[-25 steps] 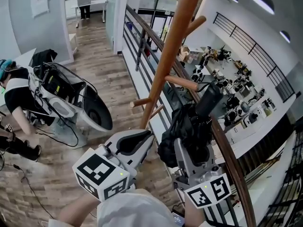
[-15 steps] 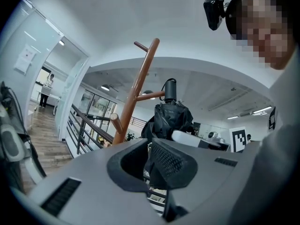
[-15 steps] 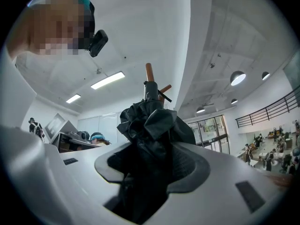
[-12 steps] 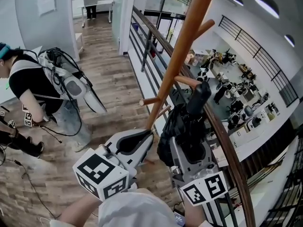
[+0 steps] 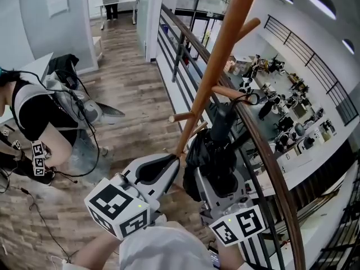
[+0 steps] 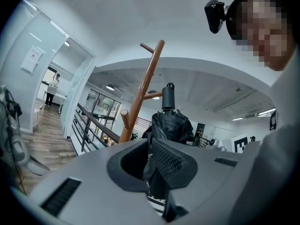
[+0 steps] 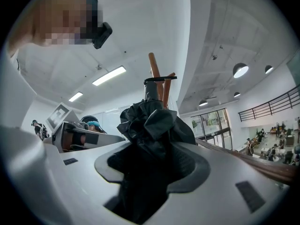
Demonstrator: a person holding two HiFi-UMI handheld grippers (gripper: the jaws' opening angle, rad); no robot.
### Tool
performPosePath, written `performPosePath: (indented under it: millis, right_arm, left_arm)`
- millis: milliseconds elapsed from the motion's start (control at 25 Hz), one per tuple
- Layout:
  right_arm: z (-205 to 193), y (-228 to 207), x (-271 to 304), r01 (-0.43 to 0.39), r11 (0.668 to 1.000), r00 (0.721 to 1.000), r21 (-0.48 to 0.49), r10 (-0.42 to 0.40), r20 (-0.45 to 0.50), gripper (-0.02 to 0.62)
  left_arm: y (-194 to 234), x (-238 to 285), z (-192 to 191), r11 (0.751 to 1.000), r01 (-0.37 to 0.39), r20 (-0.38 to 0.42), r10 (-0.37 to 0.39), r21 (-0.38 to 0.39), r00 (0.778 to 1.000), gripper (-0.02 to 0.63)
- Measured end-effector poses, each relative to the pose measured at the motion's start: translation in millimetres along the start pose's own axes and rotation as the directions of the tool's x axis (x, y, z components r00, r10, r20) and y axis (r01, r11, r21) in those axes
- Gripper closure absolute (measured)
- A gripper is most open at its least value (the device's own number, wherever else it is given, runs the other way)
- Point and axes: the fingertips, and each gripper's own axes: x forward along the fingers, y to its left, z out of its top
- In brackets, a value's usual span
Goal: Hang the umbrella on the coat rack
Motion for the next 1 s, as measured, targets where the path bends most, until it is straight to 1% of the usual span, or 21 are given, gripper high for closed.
performPosePath:
  millis: [320, 560, 680, 880, 1000]
  right_arm:
    - [-20, 6, 9, -0.029, 1.0, 0.999, 0.006, 0.029, -0.017, 0.353]
    - [-20, 2, 11, -0.039, 0.999, 0.998, 0.032, 0.041, -0.043, 0.353]
    - [-31, -2, 12, -0.046, 0.998, 0.997, 0.048, 0.049, -0.062, 0.353]
    - [-59, -3, 26, -0.047, 0.997, 0.994, 0.069, 0.053, -0.097, 0.353]
    - [-68, -6, 26, -0.045, 0.996, 0.992, 0.082, 0.054, -0.112, 0.353]
  left_arm:
    - [14, -2, -14, 1.0, -0.017, 0.0, 0.017, -0.018, 1.0, 0.563]
    - [9, -3, -12, 0.998, -0.038, -0.007, 0.038, -0.039, 0.999, 0.563]
    - [11, -2, -19, 0.997, -0.05, -0.011, 0.049, -0.052, 0.999, 0.563]
    - [30, 0, -37, 0.995, -0.07, -0.03, 0.068, -0.07, 0.997, 0.563]
    - [33, 2, -43, 0.994, -0.082, -0.037, 0.079, -0.076, 0.996, 0.563]
